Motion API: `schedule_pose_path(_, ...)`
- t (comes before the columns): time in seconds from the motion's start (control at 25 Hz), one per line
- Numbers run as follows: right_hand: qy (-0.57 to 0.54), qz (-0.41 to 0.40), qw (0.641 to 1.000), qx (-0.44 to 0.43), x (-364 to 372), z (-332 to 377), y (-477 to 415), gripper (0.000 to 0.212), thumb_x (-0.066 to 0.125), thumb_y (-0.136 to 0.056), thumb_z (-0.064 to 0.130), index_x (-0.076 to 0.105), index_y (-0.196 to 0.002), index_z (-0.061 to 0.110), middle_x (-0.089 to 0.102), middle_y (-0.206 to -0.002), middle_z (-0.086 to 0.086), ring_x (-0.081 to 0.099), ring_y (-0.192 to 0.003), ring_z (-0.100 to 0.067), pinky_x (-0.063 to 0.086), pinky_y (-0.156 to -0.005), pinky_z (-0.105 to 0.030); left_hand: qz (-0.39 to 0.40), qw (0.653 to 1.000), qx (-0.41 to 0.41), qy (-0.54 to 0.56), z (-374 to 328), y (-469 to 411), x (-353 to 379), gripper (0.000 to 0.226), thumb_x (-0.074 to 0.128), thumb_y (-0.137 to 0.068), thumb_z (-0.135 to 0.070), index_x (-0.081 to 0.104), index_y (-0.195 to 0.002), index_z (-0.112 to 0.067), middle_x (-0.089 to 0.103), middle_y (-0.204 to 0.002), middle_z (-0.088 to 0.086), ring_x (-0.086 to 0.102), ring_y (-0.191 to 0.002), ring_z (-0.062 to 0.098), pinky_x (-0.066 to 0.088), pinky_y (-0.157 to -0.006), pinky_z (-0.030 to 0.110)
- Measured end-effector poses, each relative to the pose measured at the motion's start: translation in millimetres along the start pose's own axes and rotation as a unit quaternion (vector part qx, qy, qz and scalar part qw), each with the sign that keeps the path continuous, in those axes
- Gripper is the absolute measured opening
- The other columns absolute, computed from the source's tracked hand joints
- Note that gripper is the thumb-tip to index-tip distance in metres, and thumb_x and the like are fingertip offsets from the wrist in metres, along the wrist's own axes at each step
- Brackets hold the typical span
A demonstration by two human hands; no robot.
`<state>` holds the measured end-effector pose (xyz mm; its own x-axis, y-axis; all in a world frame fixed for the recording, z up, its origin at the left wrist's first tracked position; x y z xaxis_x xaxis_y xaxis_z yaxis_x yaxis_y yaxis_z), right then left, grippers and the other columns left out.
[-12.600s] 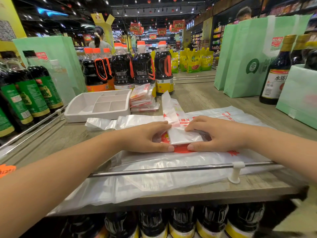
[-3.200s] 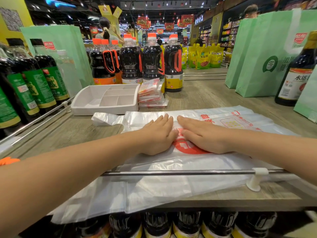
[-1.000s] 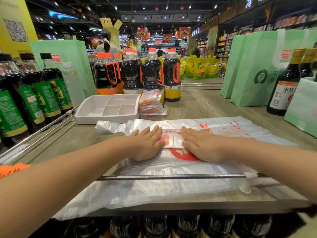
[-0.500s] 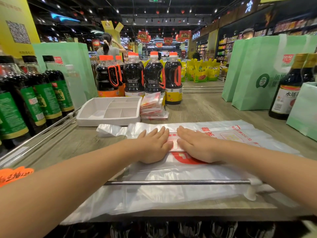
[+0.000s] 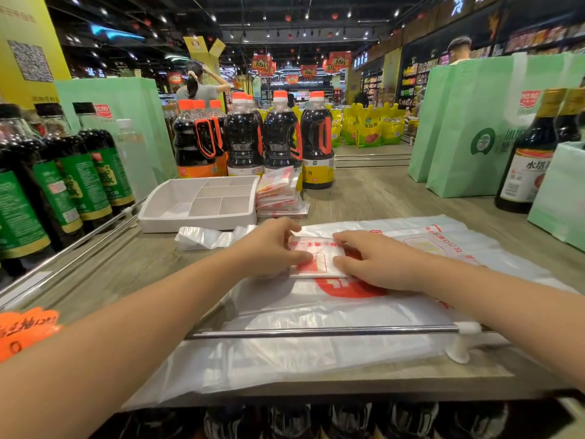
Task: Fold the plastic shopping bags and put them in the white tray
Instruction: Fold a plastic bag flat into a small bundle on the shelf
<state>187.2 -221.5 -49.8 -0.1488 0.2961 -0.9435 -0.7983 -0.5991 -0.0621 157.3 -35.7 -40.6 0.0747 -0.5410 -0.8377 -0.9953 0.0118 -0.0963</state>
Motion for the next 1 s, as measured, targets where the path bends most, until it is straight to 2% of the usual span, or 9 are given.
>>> schedule_pose_path(0.12, -0.112, -0.059, 0.992, 0.004, -6, 2, -4, 0.062, 0.068, -0.09, 0.039, 0.043, -0.146, 0.025, 0.055, -0.139, 0.008, 0.059, -0.114, -0.007, 0.049, -0.096, -0.024, -0.004, 0.989, -0.033, 0.143, 3, -1, -1, 0.047, 0.079, -0.084, -0.027, 0.057, -0.125, -0.028, 0.061, -0.112, -0.006, 0.068, -0.086, 0.01, 0.055, -0.067, 0.02)
schedule_pose_path(0.24, -0.206, -0.095, 0.973, 0.029, -12, -3, -7, 0.069, 0.078, -0.083, 0.035, 0.044, -0.142, 0.029, 0.058, -0.126, 0.015, 0.065, -0.093, -0.002, 0.05, -0.07, -0.014, 0.001, 0.97, -0.036, 0.241, 2, -1, -2, 0.035, 0.074, -0.088, -0.015, 0.061, -0.119, -0.024, 0.066, -0.112, 0.001, 0.073, -0.089, 0.015, 0.062, -0.077, 0.032)
schedule_pose_path(0.4, -0.333, -0.071, 0.936, 0.09, -8, -9, -13, 0.065, 0.08, -0.082, 0.036, 0.047, -0.137, 0.028, 0.072, -0.109, 0.008, 0.074, -0.086, -0.015, 0.059, -0.086, -0.038, -0.034, 0.944, -0.046, 0.326, 5, -4, -9, 0.033, 0.072, -0.09, -0.015, 0.06, -0.12, -0.02, 0.068, -0.115, 0.006, 0.074, -0.092, 0.019, 0.062, -0.081, 0.04)
schedule_pose_path(0.56, -0.352, -0.075, 0.929, 0.082, -12, 1, -21, 0.05, 0.076, -0.087, 0.032, 0.051, -0.13, 0.028, 0.076, -0.089, 0.008, 0.073, -0.077, -0.009, 0.055, -0.071, -0.026, -0.047, 0.933, -0.08, 0.348, 7, -2, -13, 0.037, 0.069, -0.092, -0.022, 0.053, -0.125, -0.02, 0.072, -0.108, 0.004, 0.075, -0.084, 0.014, 0.062, -0.068, 0.031)
schedule_pose_path(0.64, -0.371, -0.101, 0.919, 0.085, -17, 0, -31, 0.052, 0.077, -0.086, 0.03, 0.051, -0.131, 0.026, 0.074, -0.088, 0.004, 0.07, -0.081, -0.013, 0.059, -0.078, -0.037, -0.019, 0.923, -0.077, 0.376, 6, -1, -12, 0.048, 0.071, -0.091, -0.018, 0.047, -0.133, -0.017, 0.07, -0.112, 0.006, 0.075, -0.087, 0.017, 0.063, -0.068, 0.034)
schedule_pose_path(0.72, -0.406, -0.132, 0.9, 0.091, -23, 1, -44, 0.05, 0.077, -0.086, 0.023, 0.051, -0.129, 0.023, 0.071, -0.095, -0.005, 0.068, -0.083, -0.017, 0.062, -0.075, -0.04, -0.003, 0.918, -0.054, 0.394, 5, -4, -16, 0.071, 0.076, -0.085, -0.009, 0.036, -0.144, -0.014, 0.067, -0.116, 0.007, 0.074, -0.093, 0.02, 0.063, -0.071, 0.037)
schedule_pose_path(0.84, -0.434, -0.179, 0.878, 0.088, -33, 10, -78, 0.039, 0.074, -0.087, 0.015, 0.053, -0.12, 0.021, 0.066, -0.106, -0.01, 0.066, -0.083, -0.018, 0.062, -0.063, -0.032, -0.041, 0.941, -0.024, 0.336, 9, -16, -38, 0.099, 0.083, -0.077, -0.01, 0.023, -0.155, -0.021, 0.062, -0.111, -0.003, 0.072, -0.091, 0.017, 0.062, -0.071, 0.031)
schedule_pose_path(0.92, -0.443, -0.212, 0.867, 0.082, -41, 17, -108, 0.034, 0.072, -0.088, 0.015, 0.053, -0.116, 0.02, 0.063, -0.111, -0.009, 0.066, -0.085, -0.018, 0.061, -0.061, -0.03, -0.088, 0.975, 0.006, 0.202, 11, -32, -58, 0.084, 0.086, -0.076, -0.024, 0.042, -0.147, -0.024, 0.057, -0.122, -0.005, 0.065, -0.094, 0.009, 0.059, -0.07, 0.023)
schedule_pose_path(1.0, -0.444, -0.24, 0.86, 0.083, -48, 23, -137, 0.034, 0.07, -0.089, 0.017, 0.053, -0.118, 0.019, 0.059, -0.113, -0.007, 0.065, -0.087, -0.019, 0.06, -0.059, -0.028, -0.163, 0.984, 0.032, 0.065, 16, -53, -76, 0.062, 0.082, -0.079, -0.034, 0.057, -0.135, -0.024, 0.054, -0.133, -0.001, 0.061, -0.106, 0.014, 0.056, -0.084, 0.027)
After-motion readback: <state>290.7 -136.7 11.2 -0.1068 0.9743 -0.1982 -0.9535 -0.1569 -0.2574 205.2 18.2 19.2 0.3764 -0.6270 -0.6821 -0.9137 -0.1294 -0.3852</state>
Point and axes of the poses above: each hand's wrist, its own y-axis away from the middle knuckle, its own x-axis out of the palm, z = x × y, the point moved 5 cm from there along -y, towards the middle knuckle
